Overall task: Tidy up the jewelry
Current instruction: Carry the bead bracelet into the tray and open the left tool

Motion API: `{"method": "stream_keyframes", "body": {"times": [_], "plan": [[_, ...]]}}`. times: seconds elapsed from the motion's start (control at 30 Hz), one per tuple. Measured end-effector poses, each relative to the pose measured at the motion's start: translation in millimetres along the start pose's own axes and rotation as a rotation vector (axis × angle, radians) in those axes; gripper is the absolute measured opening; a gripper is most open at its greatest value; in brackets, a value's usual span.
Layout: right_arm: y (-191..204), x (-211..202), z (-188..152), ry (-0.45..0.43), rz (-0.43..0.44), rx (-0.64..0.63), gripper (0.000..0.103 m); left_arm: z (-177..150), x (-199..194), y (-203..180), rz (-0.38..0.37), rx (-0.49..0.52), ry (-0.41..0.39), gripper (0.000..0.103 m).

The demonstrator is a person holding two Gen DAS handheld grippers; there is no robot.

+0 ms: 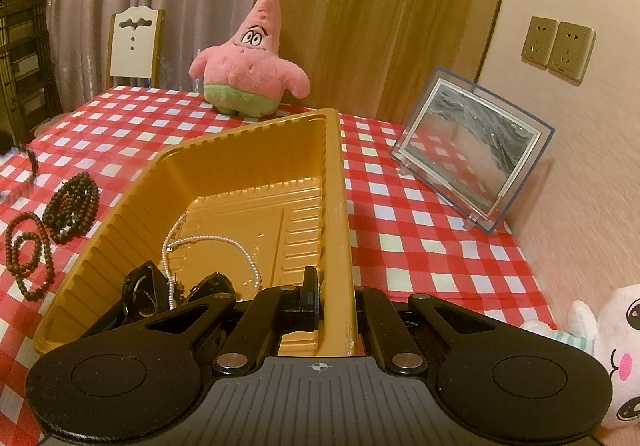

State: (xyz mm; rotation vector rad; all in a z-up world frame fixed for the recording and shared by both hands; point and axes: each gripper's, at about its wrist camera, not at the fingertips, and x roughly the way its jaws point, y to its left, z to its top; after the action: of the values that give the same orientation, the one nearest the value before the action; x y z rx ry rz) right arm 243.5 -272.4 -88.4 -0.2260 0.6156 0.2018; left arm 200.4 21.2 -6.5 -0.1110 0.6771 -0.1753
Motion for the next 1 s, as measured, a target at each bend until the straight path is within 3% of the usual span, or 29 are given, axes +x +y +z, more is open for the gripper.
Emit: {"method": "stream_keyframes", "body": {"times": [0.23, 0.47, 0.73, 1.0], "plan": [[1, -1, 3, -0.001, 0.004, -0.005, 0.003, 13, -10, -7, -0.015, -0.013, -0.032, 0.005], [3, -1, 4, -0.007, 0.005, -0.009, 0.003, 16, -1, -32, -0.101, 0.004, -0.032, 0.005], [3, -1, 6, -0.014, 0.004, -0.01, 0.003, 12, 36, -68, -0.203, -0.004, 0.039, 0.005], [3, -1, 7, -0.016, 0.005, -0.01, 0.003, 4, 80, -89, -0.219, -0.007, 0.11, 0.005]]}}
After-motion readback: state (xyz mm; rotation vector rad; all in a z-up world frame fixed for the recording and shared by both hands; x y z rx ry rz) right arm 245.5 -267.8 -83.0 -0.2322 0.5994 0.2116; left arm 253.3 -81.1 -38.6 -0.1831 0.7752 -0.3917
